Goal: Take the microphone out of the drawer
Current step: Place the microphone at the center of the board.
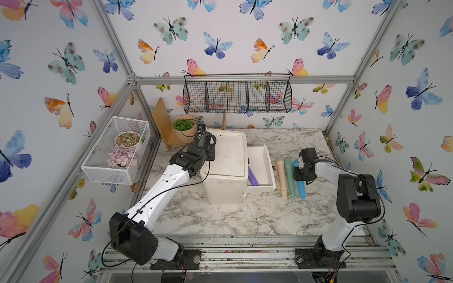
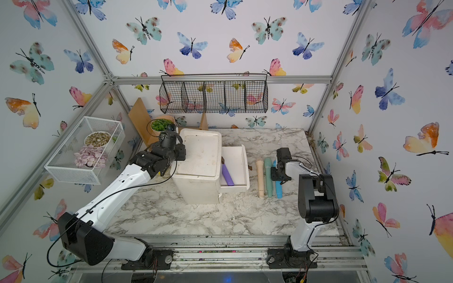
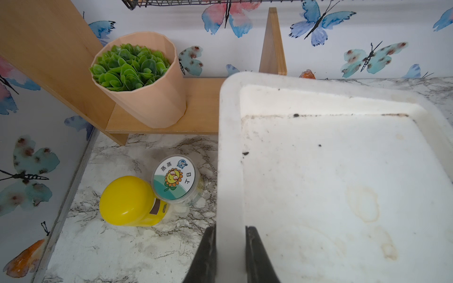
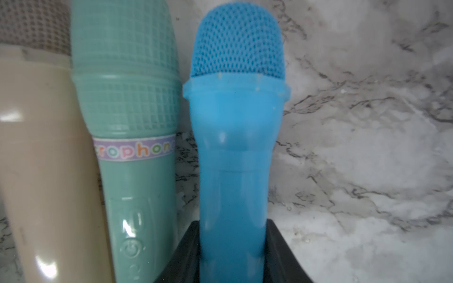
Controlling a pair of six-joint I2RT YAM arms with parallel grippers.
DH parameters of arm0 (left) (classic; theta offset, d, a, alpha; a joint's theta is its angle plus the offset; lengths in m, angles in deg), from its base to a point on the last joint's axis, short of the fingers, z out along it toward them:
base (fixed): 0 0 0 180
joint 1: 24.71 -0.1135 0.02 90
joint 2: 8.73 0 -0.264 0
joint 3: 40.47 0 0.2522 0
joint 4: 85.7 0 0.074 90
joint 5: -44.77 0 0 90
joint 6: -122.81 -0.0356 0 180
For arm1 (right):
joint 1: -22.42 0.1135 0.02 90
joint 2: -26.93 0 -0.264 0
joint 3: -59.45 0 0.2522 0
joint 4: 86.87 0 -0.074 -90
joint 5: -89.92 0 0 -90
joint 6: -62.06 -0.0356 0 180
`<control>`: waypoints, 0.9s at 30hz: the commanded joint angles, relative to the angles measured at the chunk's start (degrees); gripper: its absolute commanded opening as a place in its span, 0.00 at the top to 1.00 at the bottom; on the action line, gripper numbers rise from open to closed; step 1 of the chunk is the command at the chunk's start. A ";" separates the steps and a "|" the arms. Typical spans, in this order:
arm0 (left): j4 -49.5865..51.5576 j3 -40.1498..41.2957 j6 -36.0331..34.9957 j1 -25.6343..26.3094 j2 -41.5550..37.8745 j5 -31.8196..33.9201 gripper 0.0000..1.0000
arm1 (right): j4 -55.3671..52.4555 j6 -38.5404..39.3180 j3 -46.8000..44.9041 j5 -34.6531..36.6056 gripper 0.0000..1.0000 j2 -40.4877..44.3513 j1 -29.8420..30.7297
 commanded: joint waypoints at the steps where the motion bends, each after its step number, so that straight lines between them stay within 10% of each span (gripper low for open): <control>1: 1.89 1.15 -2.99 -0.24 1.47 2.76 1.00 | 0.86 -0.46 -0.42 -1.77 0.79 -1.18 -0.38; 27: 2.02 0.89 -3.17 -0.30 1.05 2.52 1.00 | -3.30 -0.90 4.07 -0.73 0.51 2.19 -0.38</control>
